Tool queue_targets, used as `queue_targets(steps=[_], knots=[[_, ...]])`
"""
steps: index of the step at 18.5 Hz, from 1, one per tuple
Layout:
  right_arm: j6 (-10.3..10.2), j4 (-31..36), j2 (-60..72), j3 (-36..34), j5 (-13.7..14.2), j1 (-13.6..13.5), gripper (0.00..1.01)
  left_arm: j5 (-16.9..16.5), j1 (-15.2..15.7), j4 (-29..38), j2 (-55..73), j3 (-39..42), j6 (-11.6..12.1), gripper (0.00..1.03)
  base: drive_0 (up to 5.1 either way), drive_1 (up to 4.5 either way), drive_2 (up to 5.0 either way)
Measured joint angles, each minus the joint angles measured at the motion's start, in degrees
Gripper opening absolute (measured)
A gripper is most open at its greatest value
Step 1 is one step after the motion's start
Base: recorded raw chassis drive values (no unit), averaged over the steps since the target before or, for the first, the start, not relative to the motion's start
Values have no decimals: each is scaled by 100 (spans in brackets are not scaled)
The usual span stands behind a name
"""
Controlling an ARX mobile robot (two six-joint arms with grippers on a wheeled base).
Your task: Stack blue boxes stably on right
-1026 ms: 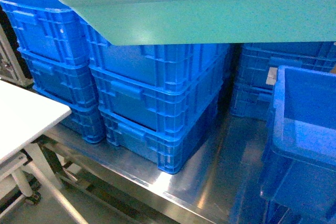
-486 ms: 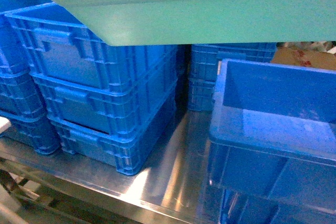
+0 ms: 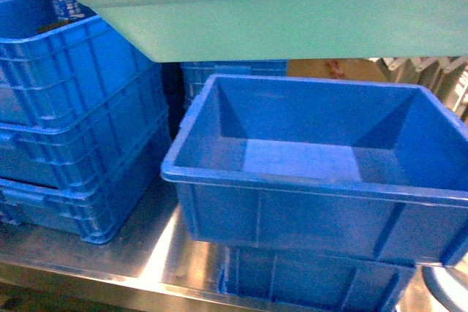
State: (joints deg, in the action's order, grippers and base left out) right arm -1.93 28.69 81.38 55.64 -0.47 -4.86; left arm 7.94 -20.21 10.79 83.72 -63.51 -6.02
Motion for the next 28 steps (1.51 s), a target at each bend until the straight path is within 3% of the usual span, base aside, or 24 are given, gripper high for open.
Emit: queue_targets(steps=[6, 28], knots=[[2, -15, -2, 0, 0, 35, 7, 2, -33, -13, 2, 0, -2, 2, 316, -491, -249], [0, 7, -9, -4, 0, 33, 7, -4, -20, 2, -13, 0, 0, 2, 16, 16, 16]])
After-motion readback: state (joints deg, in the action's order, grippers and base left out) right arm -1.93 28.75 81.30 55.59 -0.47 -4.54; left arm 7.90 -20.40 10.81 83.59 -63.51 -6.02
